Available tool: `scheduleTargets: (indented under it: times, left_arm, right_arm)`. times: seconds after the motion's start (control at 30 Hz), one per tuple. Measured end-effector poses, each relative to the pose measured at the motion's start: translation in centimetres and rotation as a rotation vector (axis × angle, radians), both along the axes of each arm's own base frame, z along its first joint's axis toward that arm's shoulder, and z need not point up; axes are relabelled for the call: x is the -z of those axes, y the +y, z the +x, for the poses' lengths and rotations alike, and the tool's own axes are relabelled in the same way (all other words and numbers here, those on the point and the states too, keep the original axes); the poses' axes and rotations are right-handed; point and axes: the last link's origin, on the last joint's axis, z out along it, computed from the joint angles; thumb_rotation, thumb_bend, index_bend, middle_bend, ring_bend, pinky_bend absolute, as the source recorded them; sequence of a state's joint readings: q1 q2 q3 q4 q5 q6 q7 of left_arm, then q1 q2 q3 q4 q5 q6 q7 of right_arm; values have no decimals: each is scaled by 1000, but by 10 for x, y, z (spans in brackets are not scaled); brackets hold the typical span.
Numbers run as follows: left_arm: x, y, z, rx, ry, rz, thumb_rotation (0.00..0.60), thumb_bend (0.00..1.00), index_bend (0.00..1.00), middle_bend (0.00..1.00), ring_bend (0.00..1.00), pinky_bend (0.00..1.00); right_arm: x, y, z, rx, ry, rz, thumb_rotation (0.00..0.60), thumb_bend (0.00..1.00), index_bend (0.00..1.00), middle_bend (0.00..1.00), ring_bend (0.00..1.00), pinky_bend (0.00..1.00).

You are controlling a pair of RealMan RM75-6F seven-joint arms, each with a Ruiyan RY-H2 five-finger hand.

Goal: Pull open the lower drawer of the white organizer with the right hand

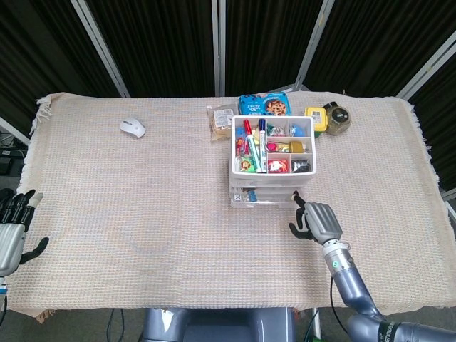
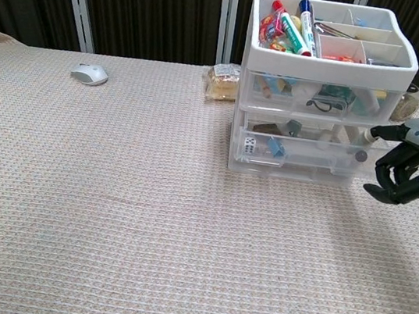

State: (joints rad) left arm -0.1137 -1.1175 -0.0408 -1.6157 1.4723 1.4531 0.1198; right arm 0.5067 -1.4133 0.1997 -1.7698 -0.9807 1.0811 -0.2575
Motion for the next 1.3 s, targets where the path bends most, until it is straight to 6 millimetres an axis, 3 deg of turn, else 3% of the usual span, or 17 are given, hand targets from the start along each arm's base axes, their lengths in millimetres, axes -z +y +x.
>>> scheduleTargets:
  times: [0.37, 1.3]
  left_arm:
    - [0, 0, 0, 0, 1, 1, 600, 321, 0, 0, 0, 0]
    - [0, 0, 0, 0, 4, 3, 600, 321, 0, 0, 0, 0]
  right_arm:
    - [-4, 4, -1, 5, -2, -18, 600, 331, 405, 732, 750, 474]
    - [-20, 46, -5, 0, 23, 52, 600, 331, 422, 733, 752, 474]
